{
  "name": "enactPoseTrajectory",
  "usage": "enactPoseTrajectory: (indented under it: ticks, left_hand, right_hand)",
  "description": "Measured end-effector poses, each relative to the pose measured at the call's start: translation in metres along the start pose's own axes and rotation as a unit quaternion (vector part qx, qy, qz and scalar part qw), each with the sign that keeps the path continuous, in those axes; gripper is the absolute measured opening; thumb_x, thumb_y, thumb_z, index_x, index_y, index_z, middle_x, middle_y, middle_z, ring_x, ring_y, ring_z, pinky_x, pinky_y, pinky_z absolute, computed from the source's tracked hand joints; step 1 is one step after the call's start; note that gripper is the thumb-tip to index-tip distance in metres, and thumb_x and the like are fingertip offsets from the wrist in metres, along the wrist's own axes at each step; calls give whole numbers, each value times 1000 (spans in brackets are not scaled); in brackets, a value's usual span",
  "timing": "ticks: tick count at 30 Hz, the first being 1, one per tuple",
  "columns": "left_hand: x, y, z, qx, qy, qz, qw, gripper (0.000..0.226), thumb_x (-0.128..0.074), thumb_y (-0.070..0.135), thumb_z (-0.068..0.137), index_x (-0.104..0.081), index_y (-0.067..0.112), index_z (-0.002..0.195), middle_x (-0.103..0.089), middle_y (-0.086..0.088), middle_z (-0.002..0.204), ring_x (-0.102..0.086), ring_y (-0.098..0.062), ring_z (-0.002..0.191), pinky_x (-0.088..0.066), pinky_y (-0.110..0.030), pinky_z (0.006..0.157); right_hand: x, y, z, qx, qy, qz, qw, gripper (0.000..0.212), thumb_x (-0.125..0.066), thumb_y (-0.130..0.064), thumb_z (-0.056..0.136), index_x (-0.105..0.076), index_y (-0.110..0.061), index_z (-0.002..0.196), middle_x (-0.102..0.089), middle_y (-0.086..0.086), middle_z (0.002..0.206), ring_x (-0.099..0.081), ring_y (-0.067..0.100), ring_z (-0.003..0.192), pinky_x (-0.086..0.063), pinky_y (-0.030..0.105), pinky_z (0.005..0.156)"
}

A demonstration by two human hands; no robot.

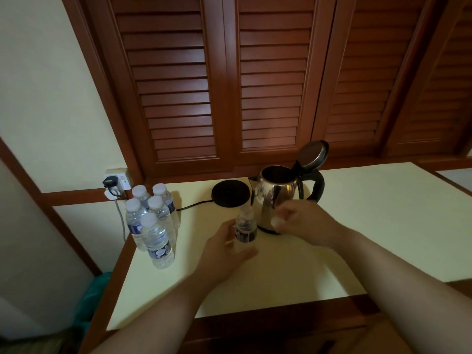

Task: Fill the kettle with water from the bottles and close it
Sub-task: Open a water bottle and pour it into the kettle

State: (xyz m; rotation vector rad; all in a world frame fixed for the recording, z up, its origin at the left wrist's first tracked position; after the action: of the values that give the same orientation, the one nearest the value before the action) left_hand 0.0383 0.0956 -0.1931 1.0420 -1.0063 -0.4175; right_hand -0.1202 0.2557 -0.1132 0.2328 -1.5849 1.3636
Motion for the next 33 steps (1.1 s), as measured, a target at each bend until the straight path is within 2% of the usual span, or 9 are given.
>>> enactPoseTrajectory:
  ticks: [4,8,13,17,19,21,24,29,33]
  left_hand:
    - [-3,7,0,-21,34,-22,999,65,-84,38,83,-48,42,136,-64,28,123,-59,13,115,-50,-10,93]
    - [0,9,5,-16,61,-28,998,55,-84,37,84,-53,42,129,-67,25,116,-62,13,107,-54,-13,85]
    - [12,24,17,-31,101,-34,994,46,-83,32,85,-62,31,126,-71,18,111,-65,11,100,-50,-7,76]
    - [33,47,36,-47,131,-12,990,44,-83,42,82,-61,39,121,-70,23,108,-64,11,98,-48,-7,74]
    - [42,61,47,-61,138,-3,989,41,-83,39,83,-62,36,118,-69,23,102,-63,14,91,-46,-5,69]
    - [49,76,58,-76,141,8,987,36,-83,33,85,-64,27,116,-67,18,93,-60,15,81,-43,-4,65]
    - [55,94,77,-99,123,32,987,37,-83,30,86,-64,22,117,-71,13,98,-63,11,81,-45,-6,64]
    - [64,114,105,-112,89,126,982,41,-85,38,82,-63,34,116,-69,20,99,-61,11,83,-41,-5,65]
    - [63,121,125,-128,31,232,964,54,-84,39,83,-59,31,130,-69,12,112,-64,-9,100,-51,-25,79]
  right_hand:
    - [-33,33,-19,-48,-11,-27,998,9,-73,-35,92,-72,-33,101,-69,-15,96,-65,-1,87,-51,19,74]
    - [-54,51,-25,-38,-18,-139,989,43,-71,-47,88,-70,-28,126,-64,-11,125,-59,12,117,-47,26,97]
    - [-38,76,-33,-79,20,-202,976,67,-56,-76,80,-63,-31,130,-59,-10,135,-49,15,126,-43,34,105]
    - [-34,98,-41,-148,-32,-232,961,97,-43,-90,78,-34,-35,157,-26,0,167,-20,25,154,-22,43,124]
    - [-38,105,-43,-159,-47,-241,956,104,-33,-95,77,-18,-37,163,-8,1,173,-5,25,158,-8,45,128]
    - [-42,108,-43,-160,-55,-249,954,106,-25,-96,77,-9,-37,164,3,0,173,4,22,159,0,46,128]
    - [-44,111,-43,-160,-62,-254,952,106,-20,-96,77,-4,-37,164,8,0,173,9,21,159,4,46,128]
    - [-45,114,-44,-153,-67,-260,951,109,-15,-98,75,-1,-37,164,9,0,173,10,21,159,4,47,128]
    - [-45,114,-44,-156,-72,-264,949,108,-15,-98,76,0,-37,164,10,0,173,12,21,158,4,47,128]
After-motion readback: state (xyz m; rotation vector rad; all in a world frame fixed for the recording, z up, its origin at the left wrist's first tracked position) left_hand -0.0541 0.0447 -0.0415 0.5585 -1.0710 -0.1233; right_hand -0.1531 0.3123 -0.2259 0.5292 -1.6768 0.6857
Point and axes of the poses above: each hand's wrist, its own z-axis towards the middle knuckle, its own x-axis out of the back of the hand, y = z × x, the point moved 7 cm from there along z, towards the middle knuckle
